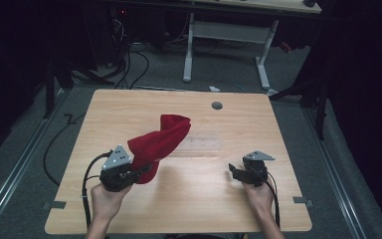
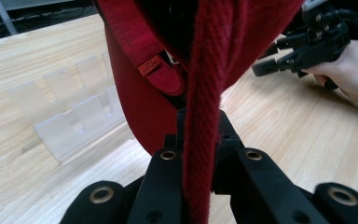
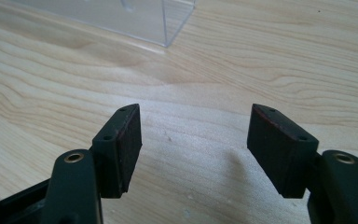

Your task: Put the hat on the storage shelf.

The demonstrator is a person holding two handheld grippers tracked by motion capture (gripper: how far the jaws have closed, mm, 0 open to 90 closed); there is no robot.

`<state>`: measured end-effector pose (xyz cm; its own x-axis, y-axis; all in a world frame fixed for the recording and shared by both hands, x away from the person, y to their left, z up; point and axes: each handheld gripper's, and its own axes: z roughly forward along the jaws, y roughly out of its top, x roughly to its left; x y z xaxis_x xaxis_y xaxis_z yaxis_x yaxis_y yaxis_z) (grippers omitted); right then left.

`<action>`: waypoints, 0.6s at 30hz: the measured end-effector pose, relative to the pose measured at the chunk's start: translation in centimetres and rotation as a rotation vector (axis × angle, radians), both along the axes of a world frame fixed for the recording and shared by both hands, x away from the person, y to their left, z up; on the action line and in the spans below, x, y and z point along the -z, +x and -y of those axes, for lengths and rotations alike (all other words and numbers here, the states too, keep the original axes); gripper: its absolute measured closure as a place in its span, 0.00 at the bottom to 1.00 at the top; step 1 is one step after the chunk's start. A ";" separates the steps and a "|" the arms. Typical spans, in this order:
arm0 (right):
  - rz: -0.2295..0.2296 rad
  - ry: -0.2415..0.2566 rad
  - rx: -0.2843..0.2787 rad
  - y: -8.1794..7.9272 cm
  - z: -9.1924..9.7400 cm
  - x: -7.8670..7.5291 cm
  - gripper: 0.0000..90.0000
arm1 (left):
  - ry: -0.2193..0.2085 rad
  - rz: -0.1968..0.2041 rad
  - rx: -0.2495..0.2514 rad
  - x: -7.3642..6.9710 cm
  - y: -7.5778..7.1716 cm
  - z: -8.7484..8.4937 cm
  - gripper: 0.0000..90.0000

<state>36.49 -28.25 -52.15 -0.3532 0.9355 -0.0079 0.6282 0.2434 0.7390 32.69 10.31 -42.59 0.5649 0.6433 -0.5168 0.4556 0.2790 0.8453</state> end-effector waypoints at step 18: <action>-0.018 -0.021 -0.007 0.1 -0.1 1.0 0.36 | -0.101 0.007 -0.077 -2.0 3.3 -1.7 0.94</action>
<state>36.59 -28.14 -53.11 -0.3596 0.9329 -0.0214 0.6400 0.2632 0.7218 35.98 12.03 -40.62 0.5193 0.6301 -0.5773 0.4239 0.3966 0.8142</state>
